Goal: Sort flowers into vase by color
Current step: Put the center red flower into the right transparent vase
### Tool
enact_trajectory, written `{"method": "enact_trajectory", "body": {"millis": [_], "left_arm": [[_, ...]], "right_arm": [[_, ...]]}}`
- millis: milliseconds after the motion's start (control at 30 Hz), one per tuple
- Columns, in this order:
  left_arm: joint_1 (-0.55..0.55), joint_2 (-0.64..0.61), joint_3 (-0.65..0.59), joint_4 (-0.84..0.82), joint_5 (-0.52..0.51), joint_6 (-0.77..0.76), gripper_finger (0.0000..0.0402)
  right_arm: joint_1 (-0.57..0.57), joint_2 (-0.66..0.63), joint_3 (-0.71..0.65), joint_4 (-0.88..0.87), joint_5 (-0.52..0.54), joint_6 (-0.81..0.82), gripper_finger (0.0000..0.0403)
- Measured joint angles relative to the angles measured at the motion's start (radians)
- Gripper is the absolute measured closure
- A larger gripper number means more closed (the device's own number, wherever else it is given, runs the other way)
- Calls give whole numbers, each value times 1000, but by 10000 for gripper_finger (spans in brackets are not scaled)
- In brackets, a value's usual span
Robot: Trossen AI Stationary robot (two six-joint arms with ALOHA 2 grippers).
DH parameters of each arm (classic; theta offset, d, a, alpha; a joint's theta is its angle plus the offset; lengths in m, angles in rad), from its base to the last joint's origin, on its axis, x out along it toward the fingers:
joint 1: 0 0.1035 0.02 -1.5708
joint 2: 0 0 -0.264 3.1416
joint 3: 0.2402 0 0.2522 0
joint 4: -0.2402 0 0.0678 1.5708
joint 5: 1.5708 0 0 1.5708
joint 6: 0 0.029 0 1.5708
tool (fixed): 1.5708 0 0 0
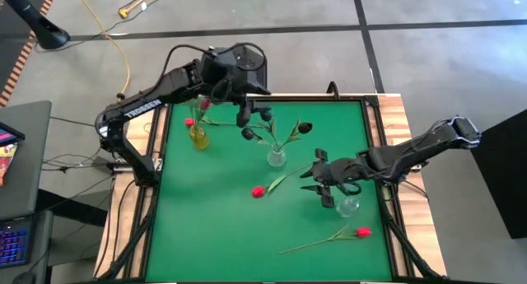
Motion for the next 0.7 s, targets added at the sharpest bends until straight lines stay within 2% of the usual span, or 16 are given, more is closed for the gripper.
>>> {"method": "enact_trajectory", "body": {"millis": [100, 267, 367, 567, 700], "left_arm": [[-17, -31, 9, -42, -61, -16, 189], [-67, -113, 7, -158, -138, -18, 189], [-118, -184, -39, -170, -177, -48, 189], [-287, -361, -261, -75, -373, -120, 189], [-415, -475, -454, 90, -460, -151, 189]], "right_arm": [[-37, 81, 0, -1, -59, -30, 212], [-103, 208, 0, 34, -90, -113, 212], [-150, 263, 0, 55, -149, -168, 212], [-241, 354, 0, 81, -191, -215, 212], [-288, 412, 0, 83, -191, -249, 212]]}}
